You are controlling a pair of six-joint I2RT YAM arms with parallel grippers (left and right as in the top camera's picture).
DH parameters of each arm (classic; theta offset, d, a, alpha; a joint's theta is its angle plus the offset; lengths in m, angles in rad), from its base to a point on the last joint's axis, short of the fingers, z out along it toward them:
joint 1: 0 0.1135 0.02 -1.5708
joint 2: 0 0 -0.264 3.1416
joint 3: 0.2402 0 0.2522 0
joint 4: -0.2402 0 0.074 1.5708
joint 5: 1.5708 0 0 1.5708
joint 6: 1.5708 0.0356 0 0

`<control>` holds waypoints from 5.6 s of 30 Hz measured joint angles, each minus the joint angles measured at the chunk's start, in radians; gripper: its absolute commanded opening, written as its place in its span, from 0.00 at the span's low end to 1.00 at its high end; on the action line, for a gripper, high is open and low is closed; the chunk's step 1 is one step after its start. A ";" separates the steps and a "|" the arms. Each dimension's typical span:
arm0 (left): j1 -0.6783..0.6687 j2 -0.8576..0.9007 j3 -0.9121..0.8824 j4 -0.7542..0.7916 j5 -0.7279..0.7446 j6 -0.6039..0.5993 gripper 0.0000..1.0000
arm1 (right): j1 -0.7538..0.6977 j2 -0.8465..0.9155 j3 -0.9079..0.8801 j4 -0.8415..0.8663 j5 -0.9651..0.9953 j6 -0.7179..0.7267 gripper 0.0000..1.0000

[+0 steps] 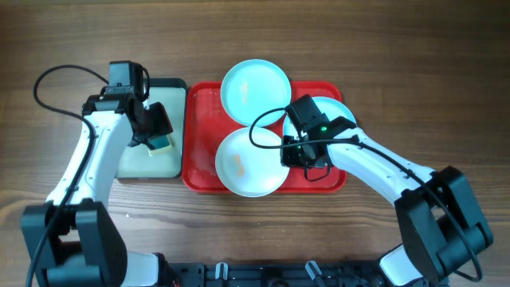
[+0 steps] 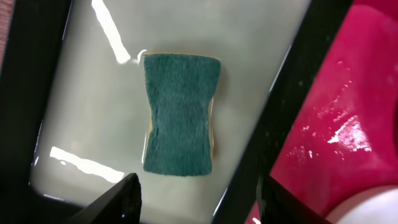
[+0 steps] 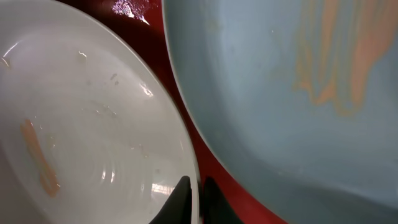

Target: Clean dirty plates on tray and stack at the side

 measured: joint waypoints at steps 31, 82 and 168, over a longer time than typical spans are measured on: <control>0.036 0.097 -0.031 0.118 -0.010 0.127 0.30 | 0.000 0.000 0.000 0.001 0.000 -0.003 0.10; 0.036 0.161 -0.118 0.247 -0.041 0.134 0.06 | 0.000 0.000 0.000 0.004 0.000 -0.003 0.11; 0.036 -0.076 -0.124 0.282 0.024 0.024 0.04 | -0.093 0.267 0.281 0.464 0.241 -0.367 0.31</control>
